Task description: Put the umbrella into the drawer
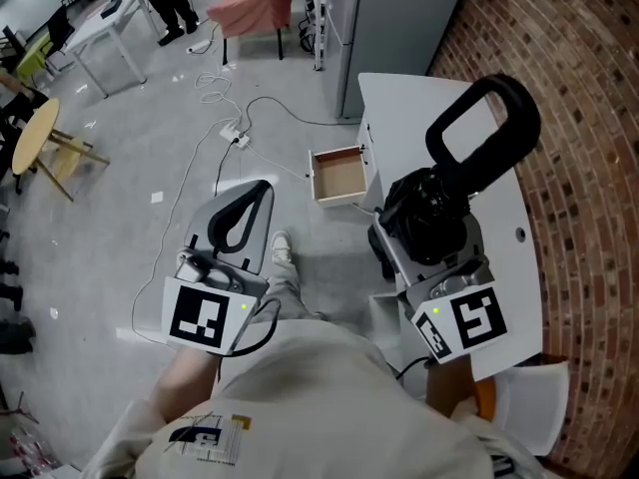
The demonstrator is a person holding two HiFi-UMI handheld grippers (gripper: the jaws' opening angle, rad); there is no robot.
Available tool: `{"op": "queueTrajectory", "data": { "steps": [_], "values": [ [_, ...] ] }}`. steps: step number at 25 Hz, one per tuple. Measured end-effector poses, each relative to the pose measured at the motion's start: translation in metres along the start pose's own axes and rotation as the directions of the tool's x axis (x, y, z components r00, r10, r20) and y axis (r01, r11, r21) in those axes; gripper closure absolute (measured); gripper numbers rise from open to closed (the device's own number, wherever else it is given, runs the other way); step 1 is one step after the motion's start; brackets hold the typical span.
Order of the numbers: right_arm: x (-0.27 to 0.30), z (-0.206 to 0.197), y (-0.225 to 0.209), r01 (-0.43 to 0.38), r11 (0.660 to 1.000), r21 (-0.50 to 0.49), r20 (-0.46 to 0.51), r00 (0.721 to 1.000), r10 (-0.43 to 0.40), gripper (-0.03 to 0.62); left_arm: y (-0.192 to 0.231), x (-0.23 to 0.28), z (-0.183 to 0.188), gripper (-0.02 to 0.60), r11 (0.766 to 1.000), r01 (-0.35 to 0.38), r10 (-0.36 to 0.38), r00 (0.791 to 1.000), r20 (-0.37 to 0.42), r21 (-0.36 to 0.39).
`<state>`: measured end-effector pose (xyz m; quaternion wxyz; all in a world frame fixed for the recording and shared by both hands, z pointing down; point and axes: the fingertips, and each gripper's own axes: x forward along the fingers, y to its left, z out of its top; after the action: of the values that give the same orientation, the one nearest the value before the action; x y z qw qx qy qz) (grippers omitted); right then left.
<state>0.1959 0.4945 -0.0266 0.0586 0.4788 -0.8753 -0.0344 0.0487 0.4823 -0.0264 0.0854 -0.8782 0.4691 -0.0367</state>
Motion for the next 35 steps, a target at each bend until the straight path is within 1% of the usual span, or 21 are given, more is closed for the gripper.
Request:
{"op": "queueTrajectory", "data": {
  "steps": [4,8,16,22,27,31,35],
  "values": [
    [0.010,-0.009,-0.005,0.005,1.000,0.004,-0.011,1.000,-0.005,0.319,0.003,0.010,-0.007,0.574,1.000,0.014,-0.014,1.000,-0.002,0.002],
    [0.027,-0.020,-0.014,0.014,1.000,0.003,-0.047,0.999,-0.014,0.319,0.013,0.026,-0.017,0.574,1.000,0.030,-0.030,1.000,-0.010,-0.007],
    [0.091,-0.044,-0.034,-0.003,1.000,-0.004,-0.130,0.991,0.003,0.319,0.055,0.075,-0.041,0.574,0.998,0.047,-0.048,0.999,-0.023,-0.031],
    [0.161,-0.061,-0.049,-0.023,1.000,-0.001,-0.203,0.979,0.022,0.319,0.107,0.118,-0.066,0.574,0.997,0.047,-0.051,0.997,-0.055,-0.067],
    [0.231,-0.076,-0.067,-0.021,1.000,0.022,-0.264,0.964,0.026,0.319,0.157,0.163,-0.091,0.574,0.994,0.058,-0.067,0.993,-0.095,-0.092],
    [0.287,-0.088,-0.083,-0.012,0.999,0.048,-0.310,0.950,0.026,0.319,0.202,0.204,-0.110,0.574,0.992,0.067,-0.080,0.989,-0.121,-0.108],
    [0.338,-0.100,-0.098,-0.010,0.999,0.046,-0.360,0.933,0.026,0.319,0.243,0.241,-0.125,0.574,0.990,0.082,-0.096,0.986,-0.133,-0.113]
  ]
}}
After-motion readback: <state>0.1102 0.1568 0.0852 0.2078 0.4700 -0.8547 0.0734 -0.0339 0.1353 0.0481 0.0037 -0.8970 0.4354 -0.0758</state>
